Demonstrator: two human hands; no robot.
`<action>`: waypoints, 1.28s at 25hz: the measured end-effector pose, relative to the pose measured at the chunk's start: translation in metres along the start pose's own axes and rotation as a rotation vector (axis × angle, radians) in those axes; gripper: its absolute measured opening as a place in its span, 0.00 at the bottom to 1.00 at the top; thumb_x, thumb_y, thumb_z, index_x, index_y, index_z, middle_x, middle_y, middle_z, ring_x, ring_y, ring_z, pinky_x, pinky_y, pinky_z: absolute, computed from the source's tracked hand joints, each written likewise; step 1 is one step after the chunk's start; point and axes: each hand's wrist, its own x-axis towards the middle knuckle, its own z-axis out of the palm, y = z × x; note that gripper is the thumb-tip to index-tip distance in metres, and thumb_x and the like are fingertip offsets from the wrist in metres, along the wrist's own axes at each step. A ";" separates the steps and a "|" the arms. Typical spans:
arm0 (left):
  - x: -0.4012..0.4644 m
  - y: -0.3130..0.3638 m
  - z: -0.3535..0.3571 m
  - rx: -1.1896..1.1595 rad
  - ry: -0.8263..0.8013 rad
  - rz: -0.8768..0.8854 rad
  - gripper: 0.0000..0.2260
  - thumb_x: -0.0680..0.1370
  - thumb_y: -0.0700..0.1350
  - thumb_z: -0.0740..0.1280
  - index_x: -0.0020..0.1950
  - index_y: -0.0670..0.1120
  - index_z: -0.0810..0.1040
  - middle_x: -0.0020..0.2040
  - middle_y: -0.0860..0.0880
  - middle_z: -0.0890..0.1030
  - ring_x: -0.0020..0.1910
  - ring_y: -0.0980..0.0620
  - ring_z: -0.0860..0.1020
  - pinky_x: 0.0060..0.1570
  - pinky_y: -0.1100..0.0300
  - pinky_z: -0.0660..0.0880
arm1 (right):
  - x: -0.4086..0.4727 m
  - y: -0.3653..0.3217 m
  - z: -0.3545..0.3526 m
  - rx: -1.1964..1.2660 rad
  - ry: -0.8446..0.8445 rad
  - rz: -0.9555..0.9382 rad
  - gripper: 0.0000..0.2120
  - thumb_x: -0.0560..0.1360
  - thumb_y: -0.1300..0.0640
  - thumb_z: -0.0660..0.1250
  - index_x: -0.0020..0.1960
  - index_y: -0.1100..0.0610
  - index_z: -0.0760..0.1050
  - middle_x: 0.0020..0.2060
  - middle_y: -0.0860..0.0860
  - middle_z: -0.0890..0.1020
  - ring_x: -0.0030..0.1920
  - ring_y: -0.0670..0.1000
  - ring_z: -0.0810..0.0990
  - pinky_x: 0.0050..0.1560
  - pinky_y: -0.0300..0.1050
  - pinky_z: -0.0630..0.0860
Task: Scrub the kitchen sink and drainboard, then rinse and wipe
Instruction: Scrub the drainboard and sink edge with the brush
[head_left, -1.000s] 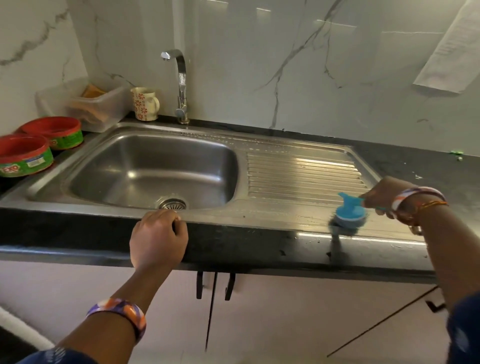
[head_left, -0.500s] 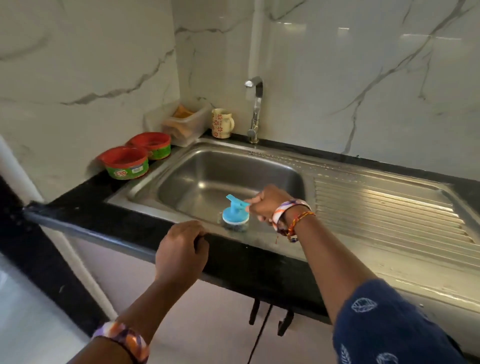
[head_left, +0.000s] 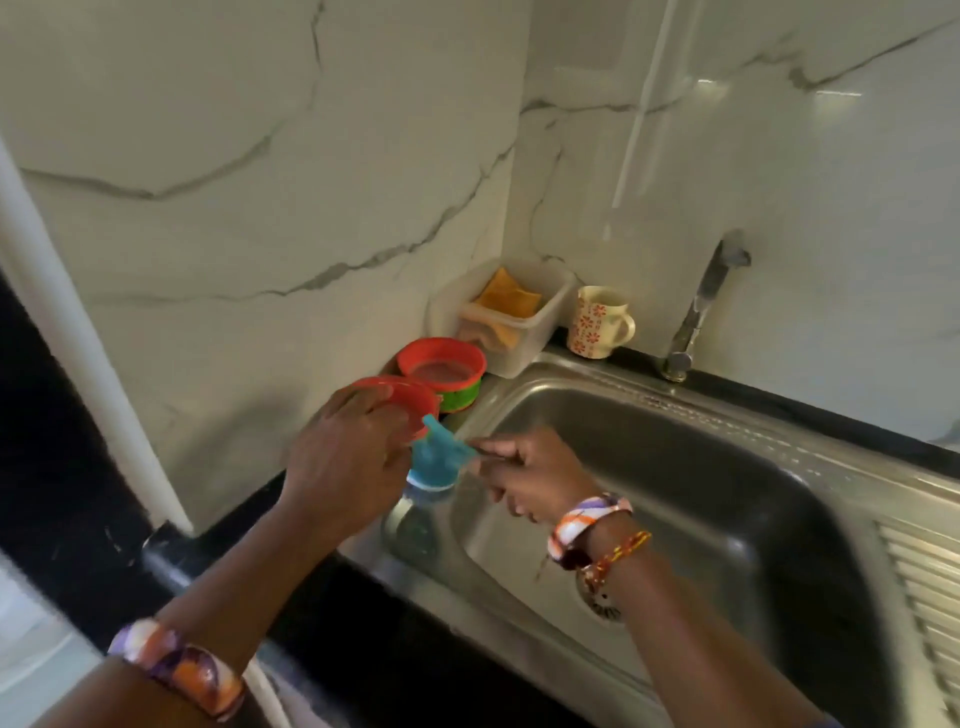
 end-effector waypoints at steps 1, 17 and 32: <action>0.022 -0.008 0.002 0.021 -0.020 0.036 0.19 0.69 0.53 0.56 0.54 0.55 0.80 0.57 0.53 0.78 0.59 0.47 0.75 0.56 0.52 0.75 | 0.013 -0.005 -0.012 0.064 0.040 0.028 0.13 0.77 0.60 0.65 0.61 0.58 0.78 0.25 0.49 0.75 0.16 0.40 0.65 0.19 0.29 0.61; 0.116 -0.020 0.037 0.303 -0.434 0.125 0.20 0.81 0.54 0.50 0.63 0.44 0.73 0.65 0.43 0.74 0.62 0.43 0.74 0.62 0.52 0.68 | 0.188 -0.012 -0.020 -0.440 0.192 0.030 0.14 0.75 0.57 0.65 0.59 0.57 0.80 0.46 0.56 0.82 0.42 0.50 0.81 0.38 0.39 0.69; 0.105 -0.006 0.029 0.226 -0.513 0.014 0.24 0.82 0.51 0.49 0.76 0.42 0.56 0.76 0.40 0.58 0.76 0.43 0.54 0.72 0.48 0.58 | 0.158 -0.026 -0.034 -0.470 0.170 -0.097 0.13 0.77 0.58 0.62 0.57 0.61 0.80 0.38 0.54 0.76 0.35 0.49 0.74 0.40 0.41 0.67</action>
